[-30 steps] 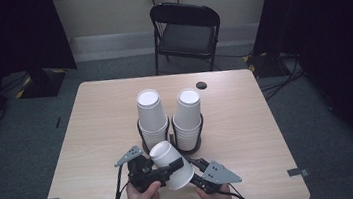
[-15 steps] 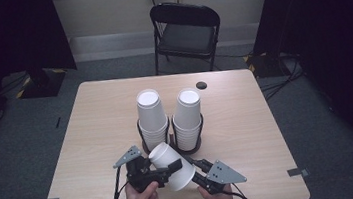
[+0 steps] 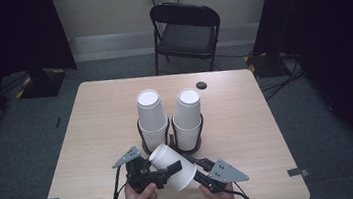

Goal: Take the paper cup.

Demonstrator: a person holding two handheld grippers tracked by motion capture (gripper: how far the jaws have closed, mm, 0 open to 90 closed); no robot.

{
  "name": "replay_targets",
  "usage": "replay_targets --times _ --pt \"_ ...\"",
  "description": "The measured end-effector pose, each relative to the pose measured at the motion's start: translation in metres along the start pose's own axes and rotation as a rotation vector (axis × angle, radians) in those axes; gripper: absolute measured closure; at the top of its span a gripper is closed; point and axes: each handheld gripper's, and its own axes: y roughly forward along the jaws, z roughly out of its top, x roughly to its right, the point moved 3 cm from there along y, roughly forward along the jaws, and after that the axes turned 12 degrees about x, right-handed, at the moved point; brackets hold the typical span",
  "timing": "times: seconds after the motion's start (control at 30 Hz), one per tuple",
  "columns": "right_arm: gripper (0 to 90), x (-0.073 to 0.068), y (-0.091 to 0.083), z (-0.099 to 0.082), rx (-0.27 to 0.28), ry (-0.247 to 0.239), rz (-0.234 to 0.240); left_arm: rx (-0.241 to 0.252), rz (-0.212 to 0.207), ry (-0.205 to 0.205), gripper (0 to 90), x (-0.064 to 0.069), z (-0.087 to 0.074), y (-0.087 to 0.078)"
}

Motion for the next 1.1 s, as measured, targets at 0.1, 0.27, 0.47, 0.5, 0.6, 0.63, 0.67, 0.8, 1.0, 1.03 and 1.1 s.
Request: replay_targets --times 0.1,0.27,0.47,0.5,0.6,0.63,0.67,0.8,1.0,1.03,1.1 --pt "83.5 0.002 -0.001 0.001 0.010 0.005 -0.005 -0.006 -0.013 0.006 7.3 0.001 0.001 -0.001" --pt "83.6 0.003 -0.002 0.002 0.009 0.010 -0.010 0.003 -0.009 0.012 6.7 0.002 0.001 -0.002" --pt "85.7 0.008 -0.006 0.005 -0.009 0.004 -0.038 0.025 0.005 0.034 4.3 -0.002 0.002 -0.009" --pt "85.8 0.009 -0.006 0.005 -0.011 0.008 -0.042 0.025 0.004 0.035 4.5 -0.002 0.002 -0.010" --pt "85.9 0.010 -0.007 0.006 -0.011 0.009 -0.049 0.035 -0.003 0.058 7.9 -0.002 0.003 -0.012" --pt "85.9 0.011 -0.007 0.005 -0.015 0.016 -0.052 0.039 -0.003 0.058 9.6 -0.002 0.003 -0.013" --pt "85.9 0.011 -0.007 0.005 -0.018 0.018 -0.053 0.040 -0.005 0.064 10.3 -0.003 0.003 -0.014" --pt "85.9 0.012 -0.008 0.005 -0.033 0.027 -0.055 0.071 -0.036 0.052 12.7 -0.004 0.004 -0.022" --pt "85.9 0.012 -0.013 0.006 -0.047 0.050 -0.054 0.078 0.035 0.143 14.5 -0.009 0.004 -0.028" --pt "85.9 0.012 -0.013 0.007 -0.053 0.052 -0.052 0.084 0.047 0.158 15.9 -0.010 0.004 -0.029" --pt "85.9 0.013 -0.013 0.007 -0.070 0.058 -0.052 0.099 0.046 0.163 15.8 -0.010 0.005 -0.030"
